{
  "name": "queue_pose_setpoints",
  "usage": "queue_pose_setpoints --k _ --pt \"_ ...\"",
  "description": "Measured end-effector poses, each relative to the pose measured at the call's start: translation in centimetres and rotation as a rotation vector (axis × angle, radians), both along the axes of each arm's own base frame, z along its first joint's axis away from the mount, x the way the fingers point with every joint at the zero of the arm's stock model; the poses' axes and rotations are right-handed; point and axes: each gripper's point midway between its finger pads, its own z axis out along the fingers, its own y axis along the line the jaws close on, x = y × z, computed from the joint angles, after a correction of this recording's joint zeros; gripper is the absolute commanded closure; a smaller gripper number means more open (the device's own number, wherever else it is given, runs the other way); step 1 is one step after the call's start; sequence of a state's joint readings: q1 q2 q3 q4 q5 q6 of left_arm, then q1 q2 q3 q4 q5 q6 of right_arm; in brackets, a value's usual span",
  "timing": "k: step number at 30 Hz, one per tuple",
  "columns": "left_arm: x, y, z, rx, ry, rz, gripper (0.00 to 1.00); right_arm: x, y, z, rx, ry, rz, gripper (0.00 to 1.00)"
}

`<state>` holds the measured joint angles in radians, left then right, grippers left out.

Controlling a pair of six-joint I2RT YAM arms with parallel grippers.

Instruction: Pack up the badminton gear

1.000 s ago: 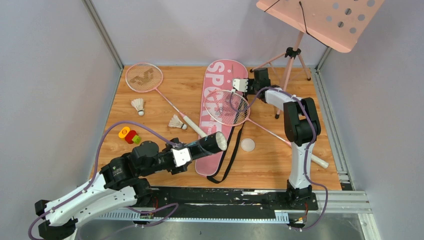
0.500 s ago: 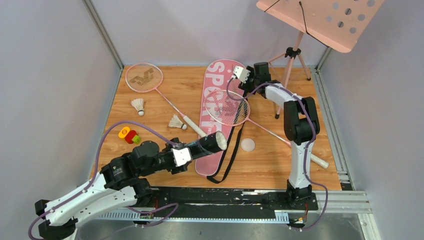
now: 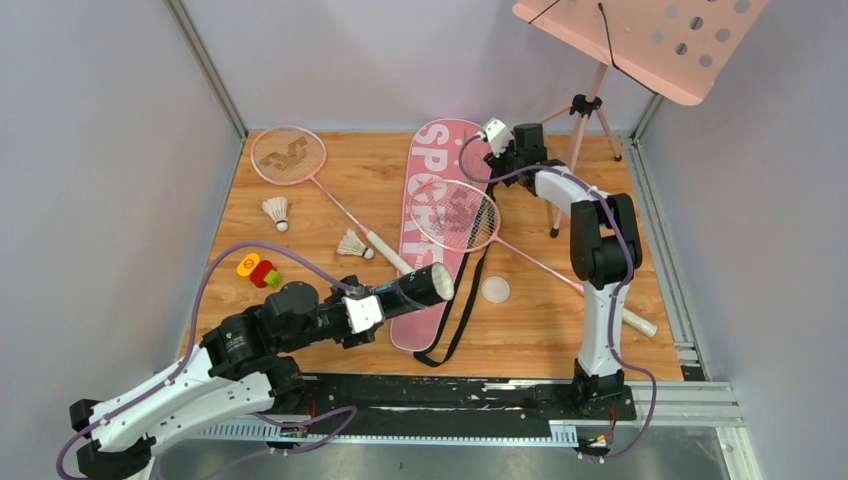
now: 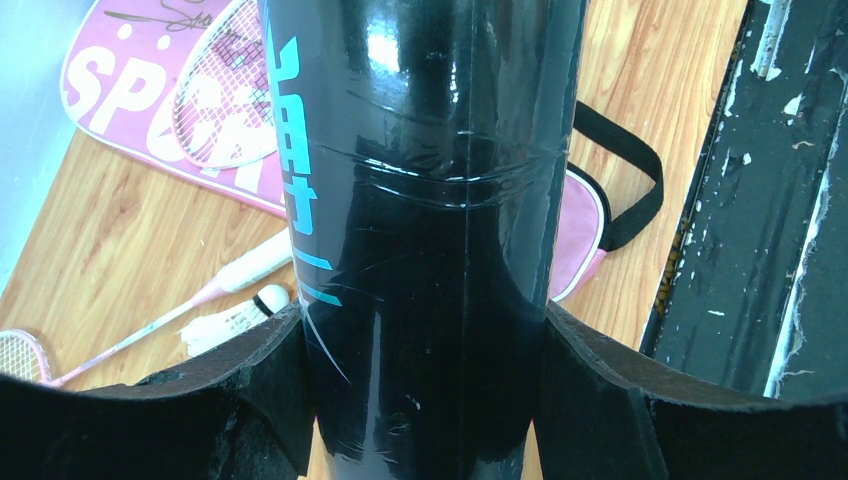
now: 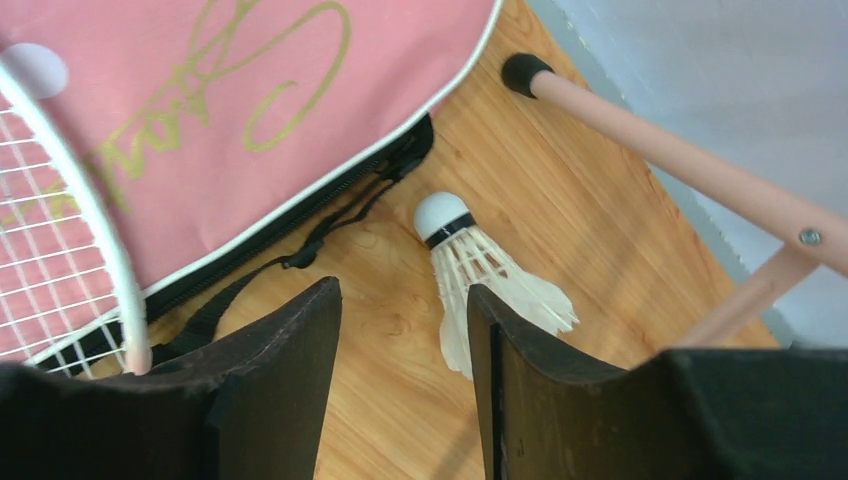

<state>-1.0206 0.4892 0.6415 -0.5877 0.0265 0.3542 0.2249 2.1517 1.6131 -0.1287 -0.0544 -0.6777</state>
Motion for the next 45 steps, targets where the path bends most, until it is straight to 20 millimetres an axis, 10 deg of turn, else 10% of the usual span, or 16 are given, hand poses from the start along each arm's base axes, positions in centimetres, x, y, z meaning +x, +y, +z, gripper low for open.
queue_pose_setpoints --k 29,40,45 --pt "-0.2 -0.2 -0.1 0.003 0.004 -0.015 0.47 0.6 -5.2 -1.1 0.151 0.037 -0.271 0.56" --pt "-0.2 -0.2 -0.1 0.006 0.001 -0.022 0.47 0.1 -4.4 -4.1 0.182 0.118 -0.241 1.0" --pt "-0.2 -0.2 -0.1 0.006 0.002 -0.023 0.47 0.0 -3.8 -4.0 0.196 0.125 -0.211 1.0"
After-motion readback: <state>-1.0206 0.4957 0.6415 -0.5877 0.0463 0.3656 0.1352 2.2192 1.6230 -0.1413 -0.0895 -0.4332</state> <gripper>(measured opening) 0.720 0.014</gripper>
